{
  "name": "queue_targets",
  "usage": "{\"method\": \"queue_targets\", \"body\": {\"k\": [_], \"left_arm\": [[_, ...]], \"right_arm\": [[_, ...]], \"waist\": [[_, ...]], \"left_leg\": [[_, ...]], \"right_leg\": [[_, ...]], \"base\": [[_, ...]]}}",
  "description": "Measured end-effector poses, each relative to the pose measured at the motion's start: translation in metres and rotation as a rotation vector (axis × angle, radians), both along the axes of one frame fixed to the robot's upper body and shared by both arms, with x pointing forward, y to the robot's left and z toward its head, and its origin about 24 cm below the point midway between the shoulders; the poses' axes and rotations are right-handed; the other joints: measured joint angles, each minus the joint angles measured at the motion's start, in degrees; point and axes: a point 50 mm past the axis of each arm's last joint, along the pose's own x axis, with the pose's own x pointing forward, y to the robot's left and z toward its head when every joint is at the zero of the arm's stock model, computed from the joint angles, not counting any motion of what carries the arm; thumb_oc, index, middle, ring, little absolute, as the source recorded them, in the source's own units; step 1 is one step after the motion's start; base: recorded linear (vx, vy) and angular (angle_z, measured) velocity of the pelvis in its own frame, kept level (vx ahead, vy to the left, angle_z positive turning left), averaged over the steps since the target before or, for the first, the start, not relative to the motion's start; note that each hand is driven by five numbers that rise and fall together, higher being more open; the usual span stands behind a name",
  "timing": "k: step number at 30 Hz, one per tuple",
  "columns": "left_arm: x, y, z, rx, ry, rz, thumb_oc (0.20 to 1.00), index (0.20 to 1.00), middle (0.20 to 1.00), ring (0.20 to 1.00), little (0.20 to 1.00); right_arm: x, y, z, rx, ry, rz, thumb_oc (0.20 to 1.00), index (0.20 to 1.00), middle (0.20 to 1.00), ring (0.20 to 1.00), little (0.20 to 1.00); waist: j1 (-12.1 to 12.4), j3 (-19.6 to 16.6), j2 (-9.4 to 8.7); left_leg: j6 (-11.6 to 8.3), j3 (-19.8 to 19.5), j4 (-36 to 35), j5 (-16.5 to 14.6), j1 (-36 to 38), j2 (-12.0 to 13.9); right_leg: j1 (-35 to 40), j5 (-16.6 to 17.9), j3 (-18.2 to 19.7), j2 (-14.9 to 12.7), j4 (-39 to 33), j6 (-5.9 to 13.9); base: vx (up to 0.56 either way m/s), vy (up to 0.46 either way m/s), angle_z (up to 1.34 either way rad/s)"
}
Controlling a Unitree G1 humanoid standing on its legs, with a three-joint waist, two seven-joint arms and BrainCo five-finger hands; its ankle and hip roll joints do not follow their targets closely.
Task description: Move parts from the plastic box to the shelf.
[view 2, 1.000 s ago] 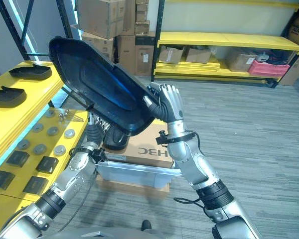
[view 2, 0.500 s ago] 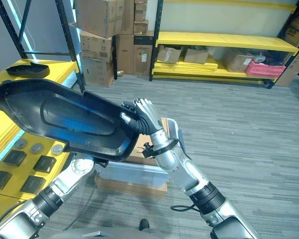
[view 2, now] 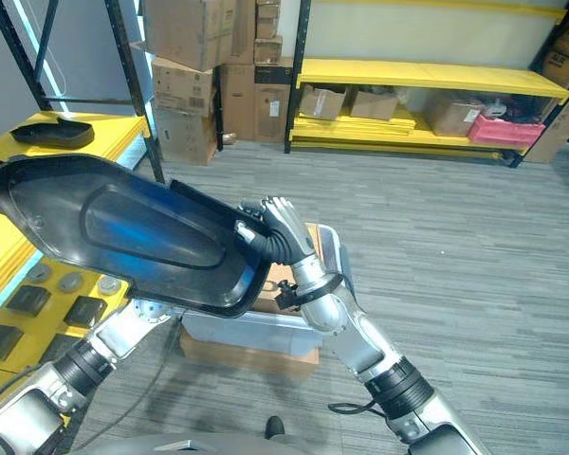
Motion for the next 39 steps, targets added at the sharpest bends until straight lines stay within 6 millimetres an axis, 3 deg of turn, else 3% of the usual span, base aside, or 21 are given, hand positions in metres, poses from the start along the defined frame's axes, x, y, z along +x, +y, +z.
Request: {"method": "queue_targets", "body": {"k": [5,7,10,12,13,18,19,26,30,31,34,37,39], "left_arm": [[0.005,0.014,0.003,0.043,-0.040,0.051,0.200,0.200,0.200,0.200,0.200],[0.003,0.029,-0.004,0.073,-0.018,0.089,0.200,0.200,0.200,0.200,0.200],[-0.002,0.049,-0.017,0.120,0.025,0.141,0.200,0.200,0.200,0.200,0.200],[-0.002,0.052,-0.018,0.124,0.030,0.147,0.200,0.200,0.200,0.200,0.200],[-0.006,0.068,-0.026,0.134,0.065,0.202,0.200,0.200,0.200,0.200,0.200],[-0.005,0.064,-0.024,0.091,0.062,0.207,0.200,0.200,0.200,0.200,0.200],[-0.004,0.059,-0.021,0.014,0.073,0.207,1.000,1.000,1.000,1.000,1.000],[0.006,0.043,-0.003,-0.180,0.090,0.168,1.000,1.000,1.000,1.000,1.000],[0.010,0.011,0.023,-0.303,0.065,0.040,1.000,1.000,1.000,1.000,1.000],[0.010,0.011,0.023,-0.303,0.065,0.040,1.000,1.000,1.000,1.000,1.000],[0.015,-0.009,0.045,-0.410,0.044,-0.019,1.000,1.000,1.000,1.000,1.000],[0.024,-0.016,0.072,-0.470,-0.016,-0.046,1.000,1.000,1.000,1.000,1.000],[0.023,-0.018,0.078,-0.494,-0.034,-0.055,1.000,1.000,1.000,1.000,1.000]], "right_arm": [[0.003,-0.052,0.014,0.032,-0.073,-0.231,0.200,0.200,0.200,0.200,0.200],[0.004,-0.092,0.027,0.072,-0.143,-0.429,0.200,0.200,0.200,0.200,0.200],[0.003,-0.136,0.032,0.113,-0.183,-0.643,0.200,0.200,0.200,0.200,0.200],[0.003,-0.139,0.032,0.118,-0.186,-0.662,0.200,0.200,0.200,0.200,0.200],[0.000,-0.157,0.030,0.139,-0.186,-0.766,0.200,0.200,0.200,0.200,0.200],[0.003,-0.144,0.024,0.129,-0.160,-0.716,0.200,0.200,0.200,0.200,0.200],[0.005,-0.136,0.019,0.128,-0.141,-0.692,0.200,0.200,0.200,0.200,0.200],[0.012,-0.115,0.007,0.110,-0.092,-0.619,0.200,0.200,0.200,0.200,0.200],[0.021,-0.098,0.014,0.104,-0.114,-0.565,0.200,0.200,0.200,0.200,0.200],[0.021,-0.098,0.014,0.104,-0.114,-0.565,0.200,0.200,0.200,0.200,0.200],[0.033,-0.085,0.037,0.136,-0.194,-0.536,0.200,0.200,0.200,0.200,0.200],[0.041,-0.078,0.072,0.145,-0.337,-0.535,0.200,0.200,0.200,0.200,0.200],[0.042,-0.074,0.085,0.143,-0.403,-0.531,0.200,0.200,0.200,0.200,0.200]], "waist": [[0.4,0.0,0.05],[0.4,0.0,0.15],[0.5,0.0,0.20],[0.5,0.0,0.22],[0.5,0.0,0.37],[0.6,0.0,0.53],[0.7,0.0,0.52],[0.9,-0.1,0.54],[0.8,-0.1,0.58],[0.8,-0.1,0.58],[0.1,-0.2,0.74],[-0.1,-0.2,0.83],[-0.1,-0.4,1.00]], "left_leg": [[0.04,0.0,0.0,0.0,0.0,0.0],[0.14,0.0,0.0,-0.2,0.0,0.0],[0.15,-0.1,0.0,-0.2,0.0,0.0],[0.14,-0.1,0.0,-0.2,0.0,0.1],[0.14,-0.1,0.0,-0.2,-0.1,0.1],[0.13,-0.2,0.0,-0.2,-0.1,0.1],[0.13,-0.2,0.0,-0.2,-0.1,0.0],[0.13,-0.3,0.0,-0.2,-0.1,0.0],[0.13,-0.3,0.0,-0.2,-0.1,0.0],[0.13,-0.3,0.0,-0.2,-0.1,0.0],[0.11,-0.3,0.2,-0.2,0.0,0.0],[-0.34,-0.3,0.3,0.1,0.0,0.0],[-0.34,-0.3,0.3,0.1,0.1,0.0]], "right_leg": [[0.1,0.0,0.0,0.0,0.0,0.00],[0.2,-0.1,0.0,0.0,0.0,-0.06],[0.1,-0.1,0.0,0.1,0.0,-0.09],[0.1,-0.1,0.0,0.1,0.0,-0.09],[0.0,-0.1,0.0,0.1,0.0,-0.10],[0.0,-0.1,0.0,0.1,0.0,-0.10],[0.0,-0.1,0.0,0.1,0.0,-0.10],[-0.1,-0.1,0.0,0.0,0.0,-0.10],[0.1,-0.1,0.0,0.0,0.0,-0.06],[0.1,-0.1,0.0,0.0,0.0,-0.06],[0.1,-0.1,0.0,0.0,0.0,-0.07],[0.1,0.2,0.0,0.0,0.0,0.37],[0.3,0.2,0.0,0.0,0.0,0.38]], "base": [[0.00,0.000,0.00],[0.00,0.000,0.00],[0.00,0.000,0.00],[0.00,0.000,0.00],[0.00,0.000,0.00],[0.00,0.000,0.00],[0.00,0.000,0.00],[0.00,0.000,0.00],[0.00,0.000,0.00],[0.00,0.000,0.00],[0.00,0.000,0.00],[0.00,0.000,0.00],[0.00,0.000,0.00]]}}
